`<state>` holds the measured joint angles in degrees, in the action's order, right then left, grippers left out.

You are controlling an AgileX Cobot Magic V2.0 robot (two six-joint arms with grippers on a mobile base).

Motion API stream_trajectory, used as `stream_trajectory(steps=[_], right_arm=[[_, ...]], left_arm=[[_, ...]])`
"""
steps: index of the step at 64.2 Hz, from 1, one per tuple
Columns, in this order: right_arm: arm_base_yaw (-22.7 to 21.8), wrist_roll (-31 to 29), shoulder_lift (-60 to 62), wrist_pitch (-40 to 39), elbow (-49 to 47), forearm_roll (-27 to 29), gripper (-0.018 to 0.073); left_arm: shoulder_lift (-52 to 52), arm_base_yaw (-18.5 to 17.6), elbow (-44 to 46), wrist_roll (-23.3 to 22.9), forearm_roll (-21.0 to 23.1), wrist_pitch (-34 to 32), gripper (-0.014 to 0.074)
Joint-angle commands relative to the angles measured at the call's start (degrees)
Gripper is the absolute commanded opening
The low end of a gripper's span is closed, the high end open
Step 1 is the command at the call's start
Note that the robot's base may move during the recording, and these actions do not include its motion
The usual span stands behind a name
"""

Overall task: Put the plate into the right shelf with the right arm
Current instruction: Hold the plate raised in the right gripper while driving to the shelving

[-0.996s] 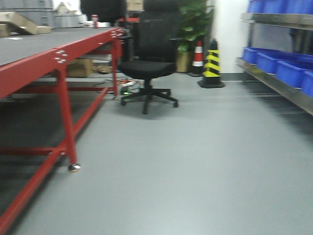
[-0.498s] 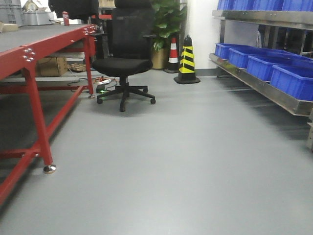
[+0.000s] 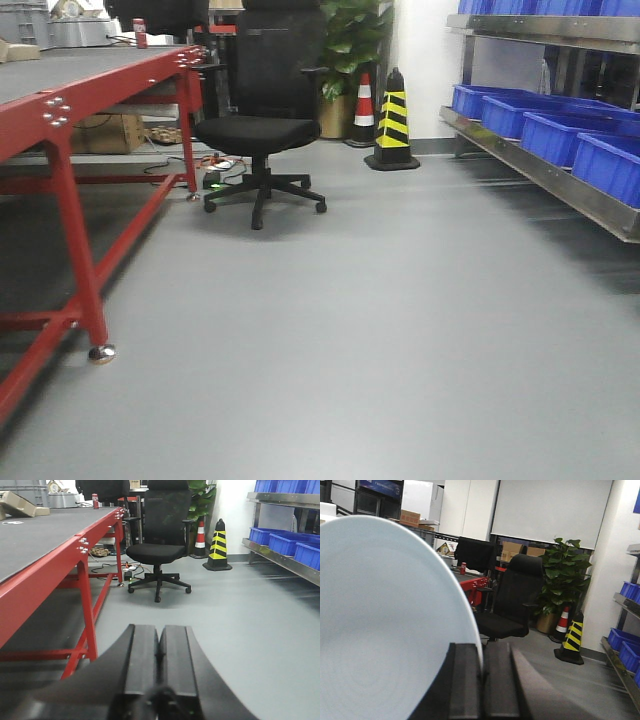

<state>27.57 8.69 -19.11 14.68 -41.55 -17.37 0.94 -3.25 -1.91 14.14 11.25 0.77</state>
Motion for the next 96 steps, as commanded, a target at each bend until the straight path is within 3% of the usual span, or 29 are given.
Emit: stream_trajectory(steps=[1,96], right_arm=[[0.0,-0.2,-0.6,-4.8,-1.8,-1.0,0.0053],[0.0,-0.2,-0.6,-4.8,-1.8,-1.0,0.0053]], left_arm=[[0.7,0.4,-0.5,-0.1,0.1,-5.1,-0.0047],[0.7,0.4,-0.5,-0.1,0.1,-5.1,-0.0047]])
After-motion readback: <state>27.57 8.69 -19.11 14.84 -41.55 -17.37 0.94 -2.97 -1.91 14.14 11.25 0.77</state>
